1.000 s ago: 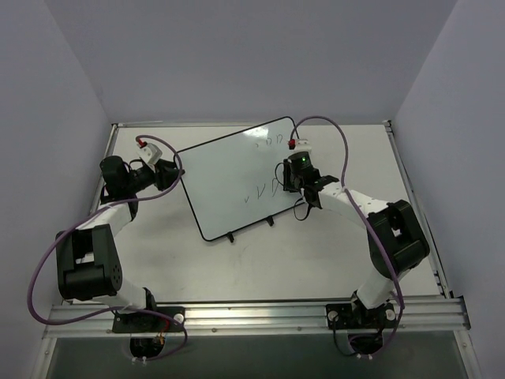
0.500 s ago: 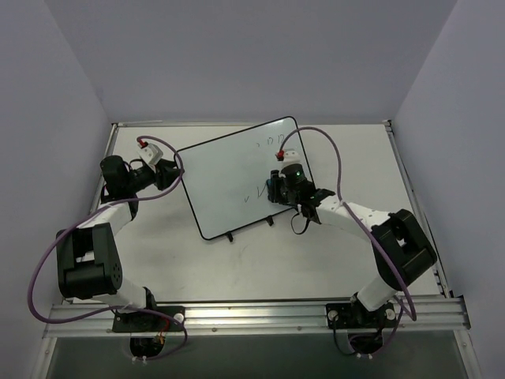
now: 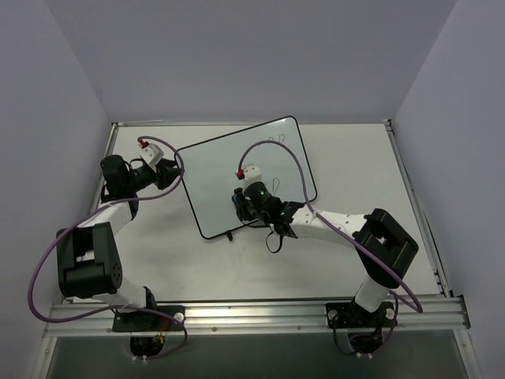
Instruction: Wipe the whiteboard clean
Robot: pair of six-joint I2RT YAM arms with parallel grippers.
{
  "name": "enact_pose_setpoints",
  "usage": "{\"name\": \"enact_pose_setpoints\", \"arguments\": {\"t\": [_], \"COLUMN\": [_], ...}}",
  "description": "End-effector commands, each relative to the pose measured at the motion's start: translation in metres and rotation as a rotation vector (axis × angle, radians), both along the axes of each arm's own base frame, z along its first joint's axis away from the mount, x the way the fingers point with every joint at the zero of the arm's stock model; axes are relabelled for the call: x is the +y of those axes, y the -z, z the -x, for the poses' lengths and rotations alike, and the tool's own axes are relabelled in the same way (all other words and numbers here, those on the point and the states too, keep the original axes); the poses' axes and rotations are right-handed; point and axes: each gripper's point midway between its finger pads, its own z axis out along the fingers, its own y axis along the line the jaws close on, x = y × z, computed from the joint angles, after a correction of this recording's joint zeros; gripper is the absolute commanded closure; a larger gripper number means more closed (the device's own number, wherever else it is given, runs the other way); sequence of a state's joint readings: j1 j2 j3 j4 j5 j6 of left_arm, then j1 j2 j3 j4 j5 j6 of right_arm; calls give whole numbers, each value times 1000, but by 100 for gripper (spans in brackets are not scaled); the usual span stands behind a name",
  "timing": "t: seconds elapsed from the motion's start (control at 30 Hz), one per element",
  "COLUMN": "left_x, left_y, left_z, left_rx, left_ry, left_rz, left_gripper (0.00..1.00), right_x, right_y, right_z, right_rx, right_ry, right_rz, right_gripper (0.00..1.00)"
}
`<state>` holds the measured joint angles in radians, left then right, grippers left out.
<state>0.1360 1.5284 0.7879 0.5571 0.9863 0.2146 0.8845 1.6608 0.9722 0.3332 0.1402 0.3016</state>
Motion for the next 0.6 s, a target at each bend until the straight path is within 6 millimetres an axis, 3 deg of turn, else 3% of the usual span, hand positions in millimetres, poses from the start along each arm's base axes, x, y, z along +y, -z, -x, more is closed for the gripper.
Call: {"name": "enact_pose_setpoints", "arguments": {"t": [0.0, 0.3, 0.57], "left_x": [-16, -16, -17], "left_y": [10, 8, 7], "left_z": [4, 5, 5], "left_rx": [-67, -75, -77], "left_ry": [83, 84, 87], "left_rz": [-61, -61, -60], "left_gripper": [98, 98, 98], "right_x": [10, -13, -64], "right_y": [-16, -17, -10], "right_z": [-11, -39, -68], "right_rx": [-73, -169, -172], "right_ry": [39, 180, 326], "right_rz": [23, 144, 179], "right_gripper": [100, 100, 100]}}
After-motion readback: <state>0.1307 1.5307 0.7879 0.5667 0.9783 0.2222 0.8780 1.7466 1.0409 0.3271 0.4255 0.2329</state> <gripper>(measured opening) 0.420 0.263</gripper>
